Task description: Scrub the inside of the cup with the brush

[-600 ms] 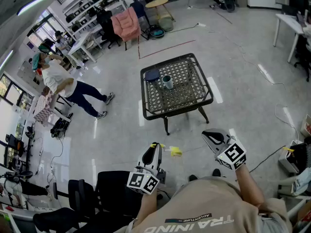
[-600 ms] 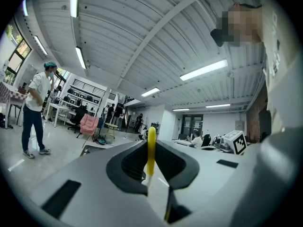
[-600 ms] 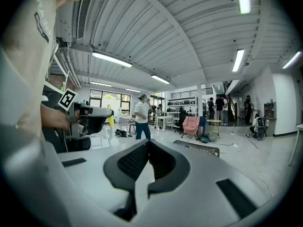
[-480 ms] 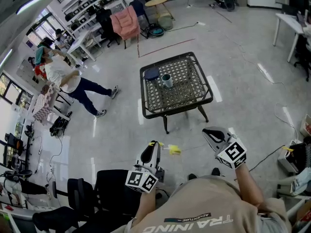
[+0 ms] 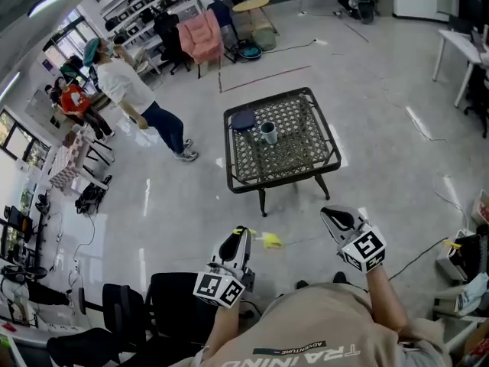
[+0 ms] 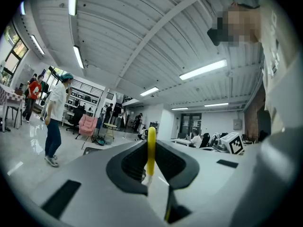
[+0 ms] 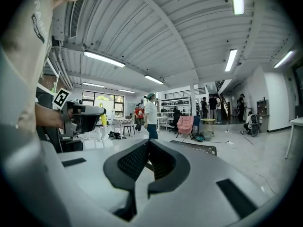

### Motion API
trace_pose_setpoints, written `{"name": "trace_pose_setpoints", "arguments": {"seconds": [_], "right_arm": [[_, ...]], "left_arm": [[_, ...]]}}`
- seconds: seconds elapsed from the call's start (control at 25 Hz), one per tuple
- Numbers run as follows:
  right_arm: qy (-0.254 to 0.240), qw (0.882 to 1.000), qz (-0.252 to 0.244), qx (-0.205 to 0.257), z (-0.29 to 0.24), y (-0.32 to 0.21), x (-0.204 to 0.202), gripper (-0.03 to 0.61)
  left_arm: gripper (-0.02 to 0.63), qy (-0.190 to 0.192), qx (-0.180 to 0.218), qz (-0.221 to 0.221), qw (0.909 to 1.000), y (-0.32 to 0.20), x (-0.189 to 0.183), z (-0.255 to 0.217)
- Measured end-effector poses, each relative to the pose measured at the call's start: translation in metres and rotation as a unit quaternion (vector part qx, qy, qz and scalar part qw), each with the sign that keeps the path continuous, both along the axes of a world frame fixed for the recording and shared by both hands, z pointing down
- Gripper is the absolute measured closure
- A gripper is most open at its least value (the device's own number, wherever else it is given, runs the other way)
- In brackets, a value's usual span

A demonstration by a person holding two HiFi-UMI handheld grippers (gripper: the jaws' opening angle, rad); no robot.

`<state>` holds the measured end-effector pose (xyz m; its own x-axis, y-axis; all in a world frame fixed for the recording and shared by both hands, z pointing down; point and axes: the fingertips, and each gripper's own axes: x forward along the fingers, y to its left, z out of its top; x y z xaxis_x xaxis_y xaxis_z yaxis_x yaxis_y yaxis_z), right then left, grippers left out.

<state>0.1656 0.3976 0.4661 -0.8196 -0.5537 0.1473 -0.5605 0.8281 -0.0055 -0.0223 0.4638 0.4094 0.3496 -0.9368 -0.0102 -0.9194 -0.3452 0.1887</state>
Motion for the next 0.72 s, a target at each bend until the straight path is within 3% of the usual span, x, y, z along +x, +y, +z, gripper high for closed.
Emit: {"name": "trace_pose_setpoints", "arguments": {"seconds": [0.4,0.72], "right_arm": [[0.027,0.999,0.043,-0.015,0.013,-0.016,-0.019,0.561],[0.056,0.997,0.031,-0.037,0.025,-0.047,-0.036,0.561]], "left_arm": [[0.555,0.024,-0.010,0.010,0.9996,-0.013,-0.040,0.025],[0.555,0.050,-0.029,0.000,0.9983,-0.042,-0.057,0.042]]}}
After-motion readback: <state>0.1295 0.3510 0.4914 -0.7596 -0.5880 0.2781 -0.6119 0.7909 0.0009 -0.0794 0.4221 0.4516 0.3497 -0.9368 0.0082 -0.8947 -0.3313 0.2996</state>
